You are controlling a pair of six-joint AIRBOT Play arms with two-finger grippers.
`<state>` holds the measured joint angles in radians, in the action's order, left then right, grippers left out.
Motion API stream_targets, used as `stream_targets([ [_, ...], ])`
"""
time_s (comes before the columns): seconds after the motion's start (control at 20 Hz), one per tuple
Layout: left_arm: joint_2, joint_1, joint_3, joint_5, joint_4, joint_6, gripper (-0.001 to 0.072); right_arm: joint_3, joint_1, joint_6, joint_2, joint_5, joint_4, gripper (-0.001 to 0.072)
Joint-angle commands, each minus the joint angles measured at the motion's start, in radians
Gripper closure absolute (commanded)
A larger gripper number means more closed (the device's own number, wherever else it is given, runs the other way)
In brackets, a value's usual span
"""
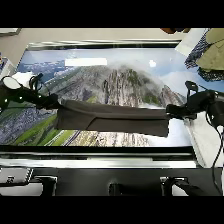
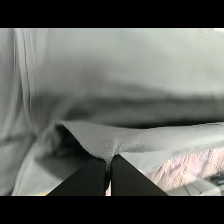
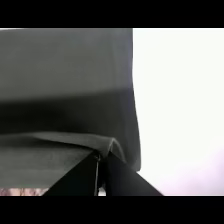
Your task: Fold the clothes and pants, and hang the long-sleeved shirts on hangers.
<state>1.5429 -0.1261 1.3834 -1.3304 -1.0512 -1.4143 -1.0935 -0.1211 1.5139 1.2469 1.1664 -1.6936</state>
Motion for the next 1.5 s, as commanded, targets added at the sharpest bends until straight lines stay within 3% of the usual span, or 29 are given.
stream_targets([
  [0.0,0.116,0.005,0.127,0.003,0.024,0.002,0.069,-0.056,0.002,-0.022,0.057,-0.042,0.039,0.0684],
  [0.4,0.281,0.059,0.229,0.006,0.023,0.001,0.0685,-0.092,0.002,-0.027,0.195,-0.046,0.037,0.0682],
  [0.45,0.289,0.059,0.229,0.013,0.023,0.001,0.0654,-0.092,0.002,-0.036,0.209,-0.046,0.037,0.0677],
  [0.5,0.29,0.059,0.23,0.021,0.023,0.001,0.0572,-0.092,-0.001,-0.069,0.216,-0.048,0.033,0.0603],
  [0.55,0.29,0.056,0.238,0.023,0.023,0.001,0.0458,-0.093,-0.014,-0.108,0.216,-0.048,0.013,0.0475],
  [0.6,0.29,0.051,0.252,0.021,0.023,0.0,0.0358,-0.106,-0.05,-0.096,0.215,-0.027,-0.074,0.0462],
  [0.65,0.288,0.044,0.274,0.012,0.022,0.0,0.0304,-0.126,-0.108,-0.063,0.215,0.0,-0.196,0.0462],
  [0.7,0.286,0.039,0.298,0.0,0.021,0.0,0.0304,-0.142,-0.173,-0.015,0.215,0.023,-0.32,0.0456],
  [0.75,0.284,0.034,0.327,-0.015,0.02,-0.009,0.0303,-0.146,-0.247,0.051,0.215,0.05,-0.443,0.0405],
  [0.85,0.278,0.026,0.373,-0.039,0.019,-0.029,0.0297,-0.145,-0.36,0.179,0.23,0.141,-0.529,0.0268],
  [1.0,0.27,0.026,0.413,-0.065,0.019,-0.029,0.0297,-0.142,-0.42,0.305,0.294,0.249,-0.528,0.0227],
  [1.45,0.263,0.026,0.415,-0.068,0.019,-0.064,0.0297,-0.142,-0.378,0.42,0.489,0.216,-0.566,0.0234],
])
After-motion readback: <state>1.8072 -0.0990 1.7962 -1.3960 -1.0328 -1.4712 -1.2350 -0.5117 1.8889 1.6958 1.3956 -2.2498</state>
